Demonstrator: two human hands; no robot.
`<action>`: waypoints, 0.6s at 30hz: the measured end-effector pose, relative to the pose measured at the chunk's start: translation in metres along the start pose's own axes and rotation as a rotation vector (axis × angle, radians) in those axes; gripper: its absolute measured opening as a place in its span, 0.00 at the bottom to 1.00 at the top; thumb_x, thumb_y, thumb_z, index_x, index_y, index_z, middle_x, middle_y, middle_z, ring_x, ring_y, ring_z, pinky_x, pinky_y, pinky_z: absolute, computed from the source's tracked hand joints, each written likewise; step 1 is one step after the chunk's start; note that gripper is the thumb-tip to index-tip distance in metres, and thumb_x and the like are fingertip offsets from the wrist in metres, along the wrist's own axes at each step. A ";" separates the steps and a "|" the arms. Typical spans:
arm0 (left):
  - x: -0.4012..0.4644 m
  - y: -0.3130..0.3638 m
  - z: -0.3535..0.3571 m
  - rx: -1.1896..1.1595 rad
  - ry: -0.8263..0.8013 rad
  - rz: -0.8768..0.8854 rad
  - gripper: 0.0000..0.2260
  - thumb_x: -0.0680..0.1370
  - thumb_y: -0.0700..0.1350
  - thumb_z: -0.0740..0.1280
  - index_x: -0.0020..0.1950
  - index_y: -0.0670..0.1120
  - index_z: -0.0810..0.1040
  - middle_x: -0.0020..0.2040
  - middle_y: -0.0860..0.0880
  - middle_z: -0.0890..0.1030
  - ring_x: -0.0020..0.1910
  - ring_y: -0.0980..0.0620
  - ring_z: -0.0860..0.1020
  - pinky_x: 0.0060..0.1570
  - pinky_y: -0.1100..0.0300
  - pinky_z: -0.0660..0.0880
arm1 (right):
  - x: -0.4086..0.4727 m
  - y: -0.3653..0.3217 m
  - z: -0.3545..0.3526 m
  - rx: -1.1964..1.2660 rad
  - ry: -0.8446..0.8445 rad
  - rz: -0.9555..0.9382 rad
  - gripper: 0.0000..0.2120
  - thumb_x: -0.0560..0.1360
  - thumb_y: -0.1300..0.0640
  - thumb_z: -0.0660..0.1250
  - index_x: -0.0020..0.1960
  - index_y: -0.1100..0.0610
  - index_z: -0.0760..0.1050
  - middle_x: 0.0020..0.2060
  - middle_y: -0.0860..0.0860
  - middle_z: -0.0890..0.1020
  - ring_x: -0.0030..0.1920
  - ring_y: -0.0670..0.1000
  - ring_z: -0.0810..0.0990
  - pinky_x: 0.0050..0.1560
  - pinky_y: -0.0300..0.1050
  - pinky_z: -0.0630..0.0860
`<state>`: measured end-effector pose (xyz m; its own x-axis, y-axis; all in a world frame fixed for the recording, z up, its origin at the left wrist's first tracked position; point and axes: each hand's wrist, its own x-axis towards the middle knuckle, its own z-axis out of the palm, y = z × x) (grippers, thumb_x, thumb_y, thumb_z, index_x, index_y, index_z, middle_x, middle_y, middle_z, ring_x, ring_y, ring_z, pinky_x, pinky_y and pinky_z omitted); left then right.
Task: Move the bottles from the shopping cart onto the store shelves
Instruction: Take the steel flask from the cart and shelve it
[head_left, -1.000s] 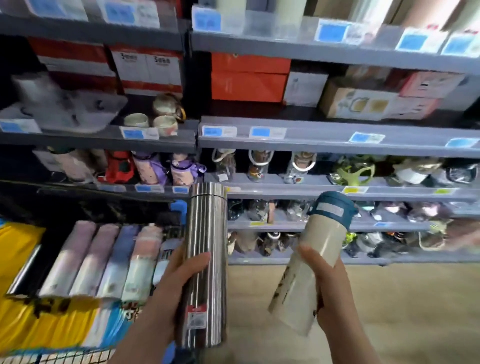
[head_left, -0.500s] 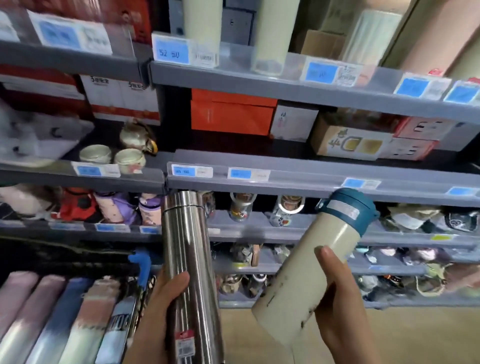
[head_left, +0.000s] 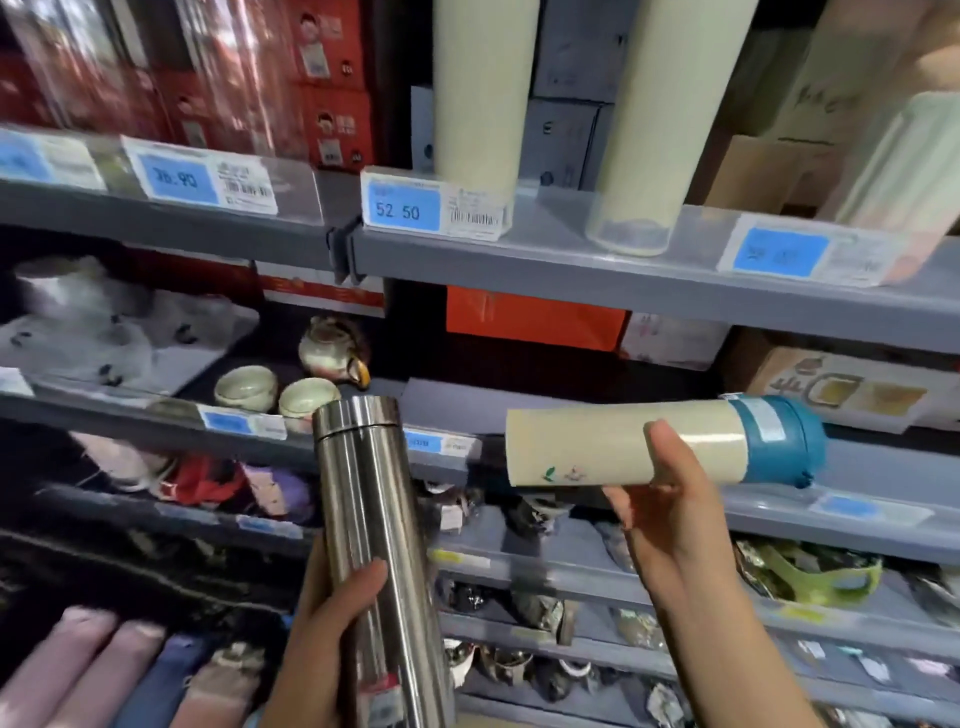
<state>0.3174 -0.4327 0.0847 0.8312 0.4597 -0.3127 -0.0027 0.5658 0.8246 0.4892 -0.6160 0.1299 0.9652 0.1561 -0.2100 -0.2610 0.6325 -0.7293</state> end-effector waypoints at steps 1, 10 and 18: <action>0.003 -0.002 0.007 -0.051 0.046 0.033 0.46 0.40 0.54 0.84 0.58 0.49 0.80 0.48 0.36 0.83 0.37 0.40 0.83 0.33 0.48 0.81 | 0.005 -0.001 0.004 0.010 -0.014 0.008 0.31 0.66 0.56 0.70 0.69 0.57 0.70 0.57 0.55 0.81 0.56 0.53 0.81 0.48 0.46 0.82; 0.014 0.002 0.024 -0.087 0.153 0.146 0.51 0.42 0.58 0.83 0.64 0.52 0.76 0.52 0.38 0.82 0.40 0.41 0.82 0.34 0.49 0.79 | 0.070 -0.006 0.019 0.042 0.209 -0.054 0.33 0.70 0.59 0.75 0.70 0.58 0.62 0.61 0.55 0.79 0.55 0.53 0.82 0.41 0.46 0.82; 0.017 -0.008 0.022 -0.067 0.104 0.132 0.34 0.55 0.52 0.80 0.60 0.56 0.77 0.48 0.42 0.83 0.38 0.43 0.82 0.34 0.49 0.78 | 0.084 0.003 0.018 -0.218 0.181 -0.177 0.31 0.68 0.61 0.76 0.65 0.52 0.63 0.55 0.52 0.79 0.53 0.50 0.81 0.54 0.51 0.80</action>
<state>0.3439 -0.4441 0.0833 0.7591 0.5996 -0.2535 -0.1481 0.5383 0.8296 0.5698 -0.5875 0.1216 0.9820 -0.0909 -0.1656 -0.1065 0.4579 -0.8826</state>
